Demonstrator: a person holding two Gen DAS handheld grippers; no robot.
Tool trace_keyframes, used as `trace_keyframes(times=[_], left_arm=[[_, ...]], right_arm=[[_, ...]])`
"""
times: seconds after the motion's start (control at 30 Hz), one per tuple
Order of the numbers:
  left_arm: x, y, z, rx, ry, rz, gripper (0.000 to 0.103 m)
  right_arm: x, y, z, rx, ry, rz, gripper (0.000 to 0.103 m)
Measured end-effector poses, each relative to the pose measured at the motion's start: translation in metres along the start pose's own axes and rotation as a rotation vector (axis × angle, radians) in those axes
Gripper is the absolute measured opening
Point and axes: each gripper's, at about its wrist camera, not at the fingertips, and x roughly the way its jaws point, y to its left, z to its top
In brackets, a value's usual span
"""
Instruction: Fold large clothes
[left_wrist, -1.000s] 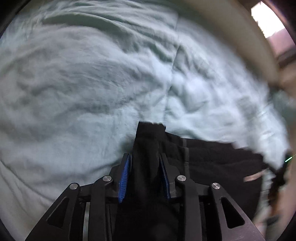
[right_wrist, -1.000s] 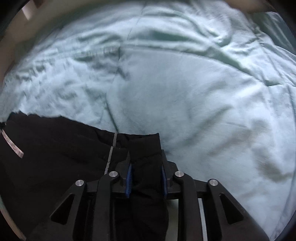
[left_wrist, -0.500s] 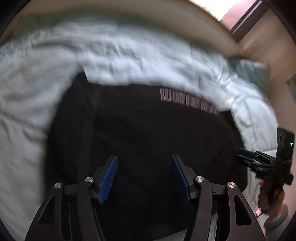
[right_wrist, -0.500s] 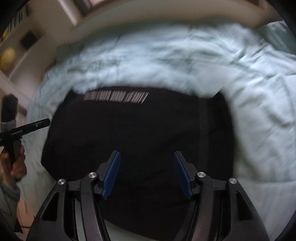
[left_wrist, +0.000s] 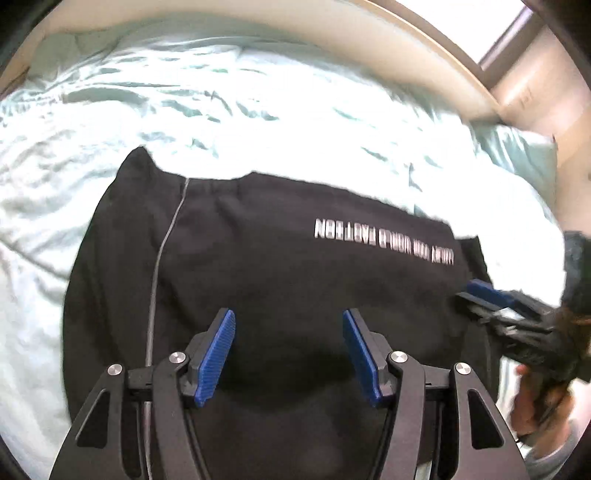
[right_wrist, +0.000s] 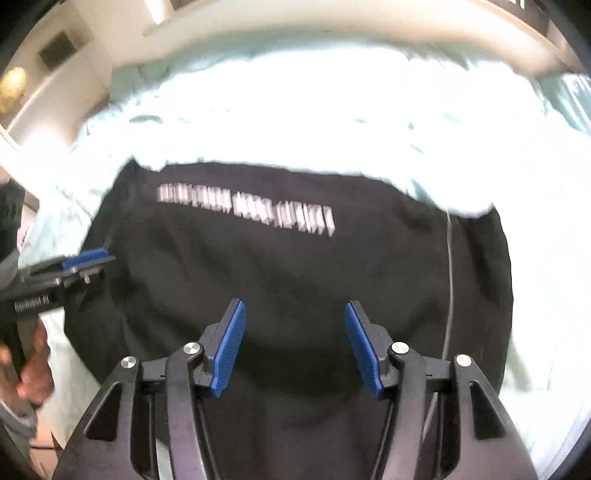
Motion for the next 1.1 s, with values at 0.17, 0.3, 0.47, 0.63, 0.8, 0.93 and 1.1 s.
trace_keyframes(times=[0.17, 0.3, 0.47, 0.63, 0.8, 0.93, 1.1], left_arm=[[0.054, 0.031, 0.014, -0.099, 0.08, 0.027, 0.064], [0.048, 0.027, 0.019, -0.064, 0.086, 0.029, 0.065], [0.006, 0.033, 0.009, -0.026, 0.052, -0.018, 0.065], [-0.051, 0.065, -0.02, -0.037, 0.011, -0.014, 0.065], [-0.08, 0.125, -0.044, -0.189, -0.021, -0.037, 0.065], [-0.075, 0.173, -0.058, -0.338, -0.016, -0.057, 0.065], [-0.044, 0.195, -0.061, -0.384, 0.049, -0.205, 0.065]], right_arm=[[0.067, -0.014, 0.024, 0.064, 0.082, 0.003, 0.061], [0.075, -0.02, 0.022, 0.105, 0.097, 0.029, 0.061], [0.035, -0.036, 0.012, 0.143, 0.032, 0.122, 0.061], [-0.021, -0.053, -0.024, 0.173, -0.02, 0.105, 0.062], [-0.061, -0.075, -0.078, 0.25, -0.005, 0.026, 0.063], [-0.059, -0.101, -0.11, 0.317, 0.013, -0.074, 0.063], [-0.049, -0.132, -0.132, 0.403, 0.01, -0.002, 0.063]])
